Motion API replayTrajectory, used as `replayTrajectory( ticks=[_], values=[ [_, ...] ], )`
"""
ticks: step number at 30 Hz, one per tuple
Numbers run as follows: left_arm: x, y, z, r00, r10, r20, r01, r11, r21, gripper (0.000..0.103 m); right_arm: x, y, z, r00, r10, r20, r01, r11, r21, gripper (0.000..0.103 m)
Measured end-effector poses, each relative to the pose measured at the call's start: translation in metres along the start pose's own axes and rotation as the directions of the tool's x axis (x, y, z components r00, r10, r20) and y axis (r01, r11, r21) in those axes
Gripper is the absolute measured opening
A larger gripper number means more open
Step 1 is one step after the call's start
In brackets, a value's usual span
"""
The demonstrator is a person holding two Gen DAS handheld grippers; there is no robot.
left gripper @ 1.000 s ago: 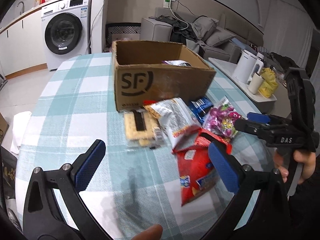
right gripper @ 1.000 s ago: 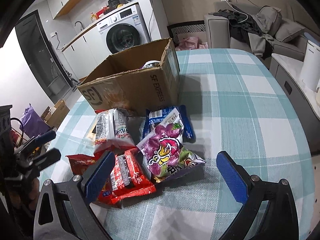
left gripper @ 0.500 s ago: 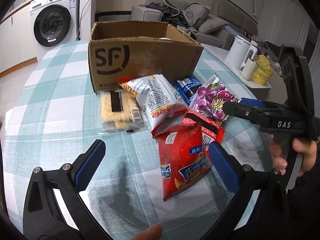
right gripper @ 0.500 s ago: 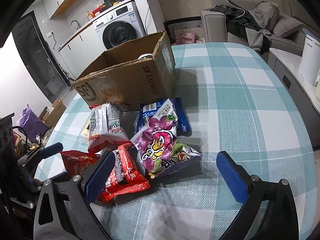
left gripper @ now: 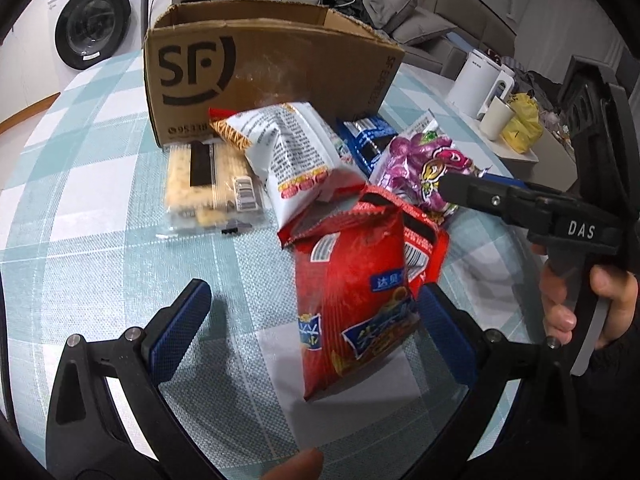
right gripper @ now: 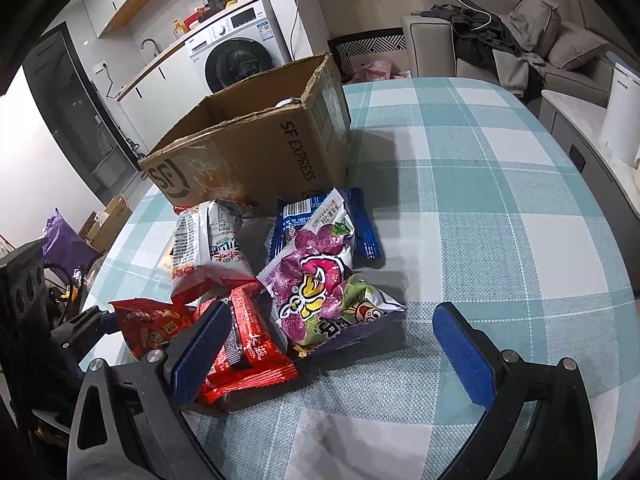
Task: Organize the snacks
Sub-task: 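Grasp the red chip bag with the left gripper while the right gripper grasps a pink candy bag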
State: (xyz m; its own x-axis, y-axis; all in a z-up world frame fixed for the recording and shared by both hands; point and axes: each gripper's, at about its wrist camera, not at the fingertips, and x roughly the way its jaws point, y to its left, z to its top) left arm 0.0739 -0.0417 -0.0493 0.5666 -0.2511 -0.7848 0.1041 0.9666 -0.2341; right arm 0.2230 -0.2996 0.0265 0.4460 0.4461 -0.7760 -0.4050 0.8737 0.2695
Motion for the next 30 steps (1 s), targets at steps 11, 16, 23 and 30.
replayTrajectory(
  ticks=[11,16,23,30],
  values=[
    [0.009,0.004,0.000,1.000,-0.014,-0.016,0.014,1.000,-0.012,0.102,0.015,-0.003,0.005,0.999,0.037,-0.009,-0.037,0.999,0.016,0.096],
    [0.009,0.007,0.001,0.999,-0.028,-0.024,0.028,1.000,-0.007,0.097,0.023,-0.002,0.007,0.998,0.057,-0.017,-0.056,0.998,0.027,0.087],
    [0.006,0.001,0.001,0.996,-0.092,-0.018,0.093,0.996,0.015,0.074,0.022,0.001,0.006,0.997,0.078,-0.007,-0.077,0.997,0.025,0.074],
    [0.006,-0.003,-0.001,0.987,-0.161,-0.016,0.161,0.987,0.010,0.047,0.019,0.001,0.003,0.996,0.086,0.004,-0.086,0.996,0.014,0.064]
  ],
)
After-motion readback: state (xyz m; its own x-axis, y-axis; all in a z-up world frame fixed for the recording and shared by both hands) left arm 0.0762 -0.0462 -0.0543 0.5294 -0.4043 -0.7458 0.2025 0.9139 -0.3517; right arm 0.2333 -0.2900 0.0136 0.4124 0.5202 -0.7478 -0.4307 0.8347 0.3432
